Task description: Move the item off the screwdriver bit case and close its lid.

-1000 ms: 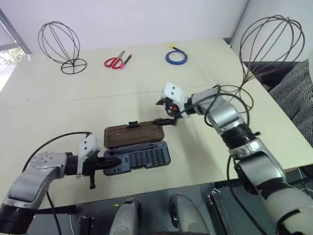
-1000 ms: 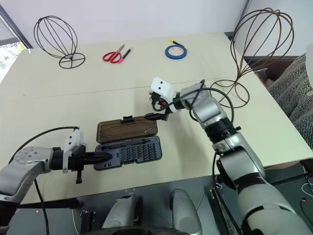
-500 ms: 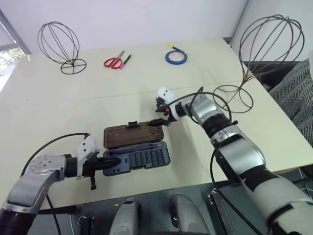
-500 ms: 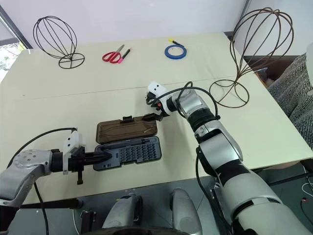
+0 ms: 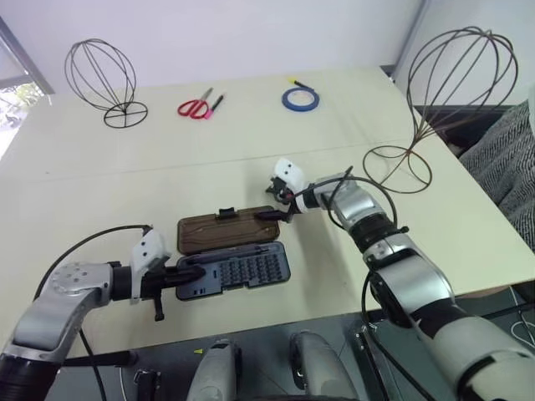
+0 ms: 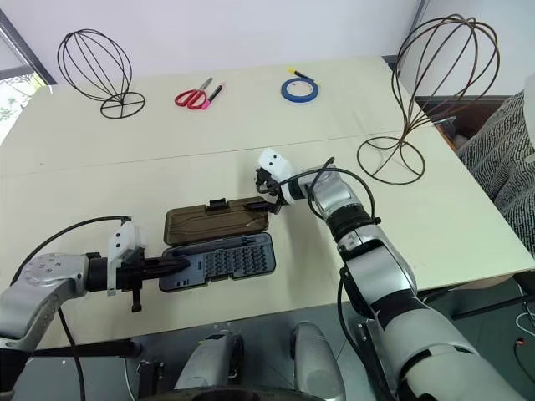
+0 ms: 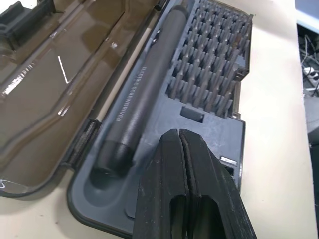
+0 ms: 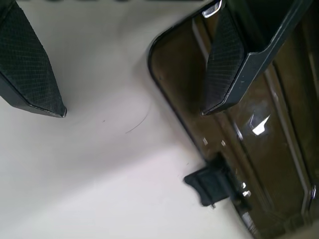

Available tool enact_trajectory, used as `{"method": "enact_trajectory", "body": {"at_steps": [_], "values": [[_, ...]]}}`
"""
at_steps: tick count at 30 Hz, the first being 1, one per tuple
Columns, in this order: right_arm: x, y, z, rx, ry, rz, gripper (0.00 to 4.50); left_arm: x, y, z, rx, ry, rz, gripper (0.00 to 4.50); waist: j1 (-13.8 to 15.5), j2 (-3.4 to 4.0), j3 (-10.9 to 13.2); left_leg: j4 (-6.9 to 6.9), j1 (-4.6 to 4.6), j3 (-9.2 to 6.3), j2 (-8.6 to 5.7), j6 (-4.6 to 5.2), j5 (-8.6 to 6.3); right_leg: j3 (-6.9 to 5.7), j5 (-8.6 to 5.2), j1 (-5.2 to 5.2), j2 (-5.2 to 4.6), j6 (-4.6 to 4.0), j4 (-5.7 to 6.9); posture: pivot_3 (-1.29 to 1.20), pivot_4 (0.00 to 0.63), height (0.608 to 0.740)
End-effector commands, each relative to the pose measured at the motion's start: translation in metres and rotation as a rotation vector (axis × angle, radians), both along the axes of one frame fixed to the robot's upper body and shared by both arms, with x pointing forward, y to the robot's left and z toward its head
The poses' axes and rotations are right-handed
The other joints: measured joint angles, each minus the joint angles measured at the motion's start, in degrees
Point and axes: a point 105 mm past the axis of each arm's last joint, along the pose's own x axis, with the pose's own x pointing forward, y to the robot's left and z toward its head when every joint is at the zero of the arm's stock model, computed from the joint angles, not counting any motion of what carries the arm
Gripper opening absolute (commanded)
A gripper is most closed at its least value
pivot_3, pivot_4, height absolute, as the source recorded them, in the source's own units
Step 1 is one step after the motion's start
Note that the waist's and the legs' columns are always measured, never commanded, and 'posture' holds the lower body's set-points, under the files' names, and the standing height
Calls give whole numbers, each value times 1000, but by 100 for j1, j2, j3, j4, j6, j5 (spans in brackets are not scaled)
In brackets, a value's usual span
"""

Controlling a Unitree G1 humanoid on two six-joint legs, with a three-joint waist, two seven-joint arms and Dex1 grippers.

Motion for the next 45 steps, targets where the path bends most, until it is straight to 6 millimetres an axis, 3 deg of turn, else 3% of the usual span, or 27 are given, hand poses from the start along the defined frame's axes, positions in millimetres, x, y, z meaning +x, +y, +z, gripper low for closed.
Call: {"method": "enact_trajectory", "body": {"at_steps": [1,2,5,12,21,28,35,45], "values": [[-5,1,-5,-35,-35,25,4500,2,6,-3,31,6,28,19,-1,0,0,-2,4,0,1,0,0,0,-2,2,1,-3,1,0,150,740],[-6,2,-6,-34,-52,32,4500,3,7,-3,32,4,28,19,-1,0,0,-3,4,0,1,0,0,0,-2,2,2,-4,1,0,150,740],[-10,2,-11,-51,-90,45,3614,5,8,-2,38,-1,28,0,0,-1,-1,-5,8,-1,2,0,0,-1,-4,3,5,-7,3,0,150,740],[-13,-2,-19,-68,-56,31,96,7,9,-3,41,-9,28,0,3,-12,-9,-4,15,-2,3,0,0,-2,-5,9,6,-9,7,0,150,740],[-19,-2,-20,-97,-56,87,39,11,10,-2,39,-26,39,0,-7,-13,-11,-8,24,-8,10,0,0,-8,-20,17,15,-34,10,0,150,740],[-19,5,1,-149,-287,210,39,13,8,0,33,-38,44,0,-2,-13,-10,-9,21,-8,9,0,0,-8,-21,15,14,-34,9,0,150,740],[-25,14,40,-126,-544,296,39,33,4,23,-44,-98,105,0,-5,-12,-2,-8,10,-8,9,0,0,-8,-15,2,14,-24,10,0,150,740],[-41,18,53,-114,-636,363,39,46,-5,47,-145,-108,122,0,9,-15,2,-9,8,-12,9,0,0,-8,-15,1,12,-23,8,0,150,740]]}}
